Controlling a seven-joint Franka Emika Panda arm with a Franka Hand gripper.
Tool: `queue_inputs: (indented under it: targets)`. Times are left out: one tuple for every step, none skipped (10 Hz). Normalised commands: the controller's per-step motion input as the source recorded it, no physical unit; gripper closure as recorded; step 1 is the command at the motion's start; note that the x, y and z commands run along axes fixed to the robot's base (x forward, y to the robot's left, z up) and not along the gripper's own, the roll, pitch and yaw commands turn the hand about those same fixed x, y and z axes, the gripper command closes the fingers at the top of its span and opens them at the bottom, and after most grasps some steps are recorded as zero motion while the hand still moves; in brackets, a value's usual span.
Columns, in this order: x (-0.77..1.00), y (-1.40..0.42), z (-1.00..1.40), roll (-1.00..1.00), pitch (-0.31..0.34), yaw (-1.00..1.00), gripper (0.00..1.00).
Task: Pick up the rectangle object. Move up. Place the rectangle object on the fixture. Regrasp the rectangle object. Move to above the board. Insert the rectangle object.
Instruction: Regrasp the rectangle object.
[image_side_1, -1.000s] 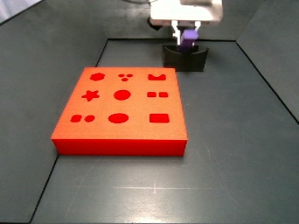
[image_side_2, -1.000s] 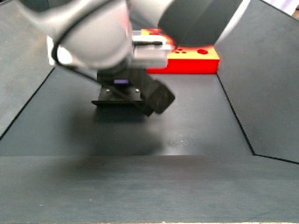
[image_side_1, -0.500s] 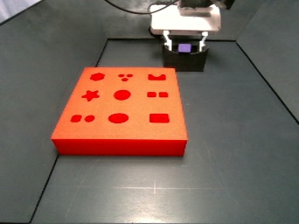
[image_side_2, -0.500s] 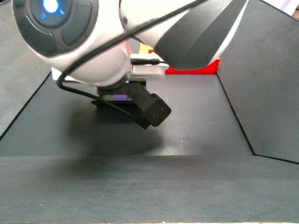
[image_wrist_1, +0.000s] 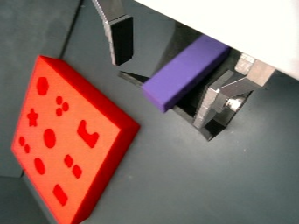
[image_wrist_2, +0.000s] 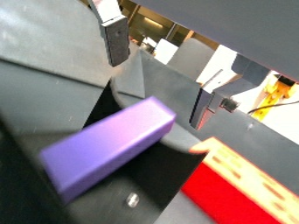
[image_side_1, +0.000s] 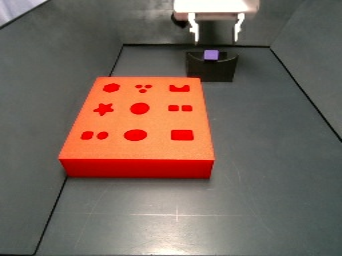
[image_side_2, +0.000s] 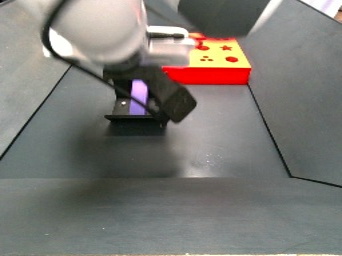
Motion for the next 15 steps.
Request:
queue_inputs:
  targets:
    - [-0.04,0.01,0.7,0.04,0.026,0.02,0.0]
    - [-0.03,0.0,0.47,0.05,0.052,0.02,0.0]
    - [-0.03,0.0,0.35,0.05,0.063,0.02,0.0]
    - [-0.11,-0.8,1.0,1.0,0.079,0.04,0.0]
    - [-0.11,-0.85,0.97,1.0,0.078,0.04,0.0]
    - [-0.12,-0.69,0.77,1.0,0.064,0.04,0.0]
    - [-0.13,-0.59,0.65,1.0,0.059,0.04,0.0]
    - [-0.09,-0.38,0.38,1.0,0.054,0.04,0.0]
    - [-0.07,-0.2,0.17,1.0,0.053,0.04,0.0]
    - [-0.03,-0.07,0.04,1.0,0.053,0.04,0.0]
    - [-0.02,-0.04,0.03,1.0,0.055,0.04,0.0]
    - [-0.02,-0.04,0.03,1.0,0.053,0.04,0.0]
    - [-0.03,-0.04,0.03,1.0,0.049,0.04,0.0]
    - [-0.04,-0.03,0.01,1.0,0.042,0.04,0.0]
    - [-0.04,-0.03,0.01,1.0,0.039,0.04,0.0]
